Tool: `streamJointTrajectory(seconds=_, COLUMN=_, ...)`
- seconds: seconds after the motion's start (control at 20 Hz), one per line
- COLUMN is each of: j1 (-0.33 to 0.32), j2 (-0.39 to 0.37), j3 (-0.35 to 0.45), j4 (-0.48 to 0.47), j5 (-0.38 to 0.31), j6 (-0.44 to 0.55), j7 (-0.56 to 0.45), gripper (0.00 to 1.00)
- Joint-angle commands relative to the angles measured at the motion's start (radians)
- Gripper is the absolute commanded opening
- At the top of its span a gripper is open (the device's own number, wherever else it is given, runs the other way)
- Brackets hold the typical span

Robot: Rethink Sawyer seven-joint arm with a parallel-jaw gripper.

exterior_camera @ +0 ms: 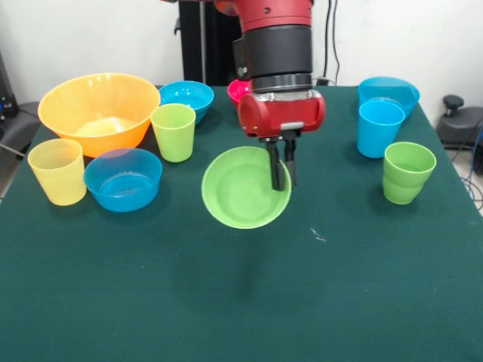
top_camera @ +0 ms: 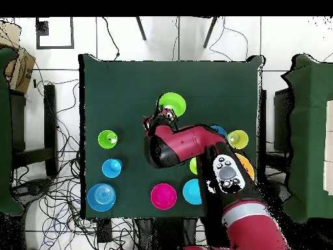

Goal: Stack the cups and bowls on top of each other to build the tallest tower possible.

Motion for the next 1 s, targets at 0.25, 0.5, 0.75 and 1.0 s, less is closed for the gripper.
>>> streamJointTrajectory(seconds=0.25, j1=0.060, j2=0.073, j3=-0.061, j4=0.011, j5=0.025, j6=-0.009, j7=0.150, gripper=0.00)
streamJointTrajectory(seconds=0.5, j1=0.044, j2=0.068, j3=-0.036, j4=0.020, j5=0.032, j6=0.071, j7=0.109, gripper=0.00)
streamJointTrajectory(seconds=0.75, j1=0.043, j2=0.069, j3=-0.036, j4=0.018, j5=0.003, j6=0.105, j7=0.064, gripper=0.00)
streamJointTrajectory(seconds=1.0, j1=0.060, j2=0.073, j3=-0.061, j4=0.022, j5=0.009, j6=0.087, j7=0.087, gripper=0.00)
